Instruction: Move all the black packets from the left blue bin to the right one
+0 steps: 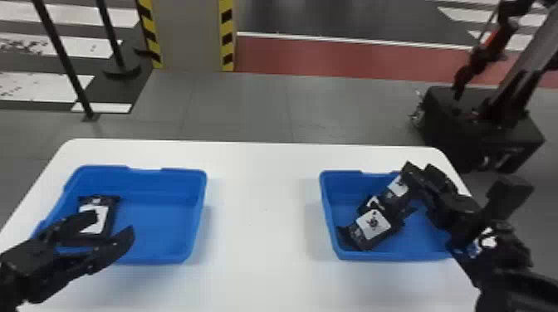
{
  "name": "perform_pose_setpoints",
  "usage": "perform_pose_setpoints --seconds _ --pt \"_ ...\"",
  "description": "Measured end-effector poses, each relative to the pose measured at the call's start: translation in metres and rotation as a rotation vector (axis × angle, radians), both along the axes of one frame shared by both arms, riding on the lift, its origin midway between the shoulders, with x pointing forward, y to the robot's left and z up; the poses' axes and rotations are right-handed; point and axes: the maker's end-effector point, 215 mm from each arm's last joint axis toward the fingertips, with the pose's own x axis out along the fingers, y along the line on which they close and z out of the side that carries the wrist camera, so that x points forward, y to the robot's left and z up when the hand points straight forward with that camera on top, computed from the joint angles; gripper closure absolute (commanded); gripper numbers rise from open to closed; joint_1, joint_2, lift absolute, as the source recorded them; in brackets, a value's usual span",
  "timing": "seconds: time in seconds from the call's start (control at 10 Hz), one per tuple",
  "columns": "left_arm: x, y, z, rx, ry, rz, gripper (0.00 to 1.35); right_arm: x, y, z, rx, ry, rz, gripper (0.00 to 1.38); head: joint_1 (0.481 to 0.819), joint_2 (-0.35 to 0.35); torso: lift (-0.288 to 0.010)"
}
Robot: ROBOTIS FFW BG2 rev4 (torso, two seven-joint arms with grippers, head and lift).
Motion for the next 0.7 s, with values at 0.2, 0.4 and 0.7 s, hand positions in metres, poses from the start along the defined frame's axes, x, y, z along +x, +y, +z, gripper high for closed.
perform_pose_setpoints --seconds 0.2,0.4,0.7 --pt "-0.001 0.033 0.001 0.068 -0.015 0.087 0.18 -0.035 0.023 0.046 -0.084 -0.087 0.026 0.17 0.695 -0.027 -0.11" --pt "-0.005 0.066 -0.003 0.128 -0.003 0.162 0.18 -0.088 0.059 0.079 -0.152 -0.139 0.05 0.17 0.695 0.046 -0.11" --pt "0.0 0.109 -0.001 0.245 -0.002 0.287 0.17 -0.153 0.11 0.116 -0.177 -0.192 0.089 0.18 0.695 0.188 -0.11"
